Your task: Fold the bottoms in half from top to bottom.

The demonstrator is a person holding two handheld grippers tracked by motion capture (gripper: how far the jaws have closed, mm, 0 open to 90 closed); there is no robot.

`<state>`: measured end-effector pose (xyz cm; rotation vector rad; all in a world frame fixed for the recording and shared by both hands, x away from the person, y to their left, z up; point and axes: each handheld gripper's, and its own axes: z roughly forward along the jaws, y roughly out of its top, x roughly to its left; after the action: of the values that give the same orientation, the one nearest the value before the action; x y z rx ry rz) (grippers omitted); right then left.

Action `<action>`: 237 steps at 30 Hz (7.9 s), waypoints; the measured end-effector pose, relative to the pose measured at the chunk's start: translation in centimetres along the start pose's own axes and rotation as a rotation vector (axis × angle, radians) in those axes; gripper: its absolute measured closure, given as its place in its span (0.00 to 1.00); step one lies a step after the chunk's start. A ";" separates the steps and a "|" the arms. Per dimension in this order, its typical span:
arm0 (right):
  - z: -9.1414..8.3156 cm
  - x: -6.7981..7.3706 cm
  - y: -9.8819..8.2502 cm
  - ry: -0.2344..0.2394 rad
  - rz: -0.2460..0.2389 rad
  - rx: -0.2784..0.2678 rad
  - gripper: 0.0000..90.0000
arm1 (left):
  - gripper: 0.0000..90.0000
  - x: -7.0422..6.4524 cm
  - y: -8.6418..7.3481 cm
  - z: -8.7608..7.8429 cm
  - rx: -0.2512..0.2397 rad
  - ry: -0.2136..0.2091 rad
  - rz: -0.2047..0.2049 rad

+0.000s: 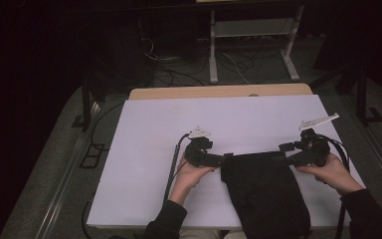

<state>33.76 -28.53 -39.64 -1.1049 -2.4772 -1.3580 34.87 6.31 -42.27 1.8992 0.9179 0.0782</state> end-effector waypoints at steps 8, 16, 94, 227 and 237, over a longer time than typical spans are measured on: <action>-0.9 -2.0 0.2 -0.027 0.029 -0.010 0.05 | 0.06 0.2 0.6 -0.1 0.024 -0.004 0.007; -2.1 -3.8 0.2 -0.051 0.052 -0.043 0.03 | 0.04 1.0 0.5 0.3 0.035 -0.002 -0.008; 3.2 -2.7 1.5 -0.127 0.016 -0.017 0.94 | 0.94 0.3 3.1 -3.0 0.042 0.096 0.237; 0.1 2.5 -4.1 -0.296 0.055 -0.185 0.00 | 0.00 5.6 -3.5 -12.3 -0.109 0.164 0.115; 0.5 3.7 -6.2 -0.284 0.038 -0.180 0.00 | 0.00 4.6 -5.3 -13.0 -0.107 0.154 0.150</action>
<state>27.16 -28.21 -42.70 -1.4703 -2.5425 -1.5343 29.67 20.13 -41.35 1.8791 0.8547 0.3606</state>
